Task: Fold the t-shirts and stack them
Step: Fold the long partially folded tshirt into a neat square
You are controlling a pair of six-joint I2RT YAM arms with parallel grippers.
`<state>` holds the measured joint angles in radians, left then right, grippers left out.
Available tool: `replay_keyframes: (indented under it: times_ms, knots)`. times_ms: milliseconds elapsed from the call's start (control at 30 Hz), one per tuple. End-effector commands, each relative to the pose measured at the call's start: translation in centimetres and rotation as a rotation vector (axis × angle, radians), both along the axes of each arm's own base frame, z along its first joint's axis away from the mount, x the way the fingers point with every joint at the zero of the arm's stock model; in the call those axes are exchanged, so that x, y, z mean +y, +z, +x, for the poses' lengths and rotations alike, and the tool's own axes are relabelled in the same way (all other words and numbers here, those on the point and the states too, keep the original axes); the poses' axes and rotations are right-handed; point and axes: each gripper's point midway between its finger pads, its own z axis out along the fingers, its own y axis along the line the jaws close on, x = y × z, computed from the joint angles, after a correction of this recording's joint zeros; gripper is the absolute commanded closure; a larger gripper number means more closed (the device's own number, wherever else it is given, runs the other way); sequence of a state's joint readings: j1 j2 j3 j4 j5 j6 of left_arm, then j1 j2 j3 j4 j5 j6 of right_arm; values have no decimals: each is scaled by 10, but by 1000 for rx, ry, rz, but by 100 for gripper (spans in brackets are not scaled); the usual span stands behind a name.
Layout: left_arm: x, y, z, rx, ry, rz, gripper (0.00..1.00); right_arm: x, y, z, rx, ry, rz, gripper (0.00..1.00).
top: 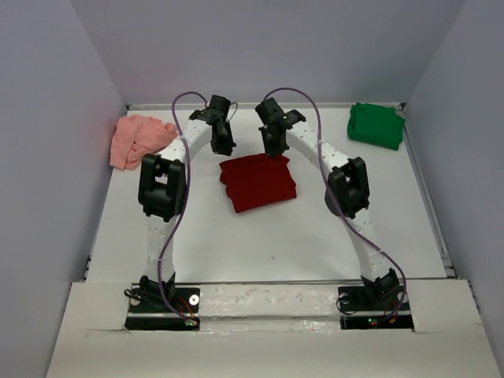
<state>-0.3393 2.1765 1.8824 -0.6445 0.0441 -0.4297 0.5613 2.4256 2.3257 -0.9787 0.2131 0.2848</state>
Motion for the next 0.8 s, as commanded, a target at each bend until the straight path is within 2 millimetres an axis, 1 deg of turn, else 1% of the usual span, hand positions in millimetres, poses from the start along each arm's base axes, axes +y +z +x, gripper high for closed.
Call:
replay_keyframes:
  times_ms: [0,33,67,133,167,233,267,333,367,400,433,467,500,533,567,600,633,667,733,767]
  knots:
    - [-7,27,5,-51,-28,-25,100,-6,29,13,-61,11,21,100]
    - [-8,27,4,-49,-28,-28,100,-11,27,17,-59,5,21,100]
    - [-8,26,3,-46,-29,-26,100,-9,20,16,-44,12,22,100]
    - [-10,25,0,-43,-34,-29,100,-13,15,18,-34,2,22,100]
    - [-12,25,-1,-43,-38,-29,100,-18,10,21,-26,-7,20,100]
    - [-13,26,-3,-45,-41,-23,100,-17,6,22,-25,-7,18,100]
    - [-14,27,-5,-45,-43,-24,100,-22,5,25,-24,-16,20,100]
    - [-15,29,-7,-49,-47,-22,100,-24,0,30,-21,-15,34,100]
    - [-17,27,-10,-44,-51,-18,100,-28,0,34,-24,-21,40,100]
    - [-18,29,-12,-45,-54,-19,100,-25,1,35,-24,-16,51,100]
    - [-20,31,-14,-49,-59,-22,100,-27,-6,37,-7,-17,69,100]
    - [-22,28,-19,-39,-68,-18,100,-30,-4,42,-11,-23,87,100]
    - [-22,29,-21,-40,-67,-20,100,-27,-8,41,1,-13,96,100]
    - [-26,35,-25,-52,-75,-23,100,-24,-11,42,6,-1,104,100]
    - [-26,32,-30,-44,-77,-17,100,-23,-13,43,6,5,106,100]
    - [-26,33,-33,-48,-77,-12,100,-25,-12,47,1,11,110,100]
    - [-31,40,-37,-60,-90,-19,100,-23,-15,47,5,19,119,100]
    - [-32,42,-41,-59,-92,-21,100,-23,-20,48,10,19,114,100]
    - [-38,49,-51,-68,-109,-24,100,-22,-24,50,9,22,111,100]
    - [-40,48,-57,-61,-111,-25,100,-24,-28,51,10,18,102,100]
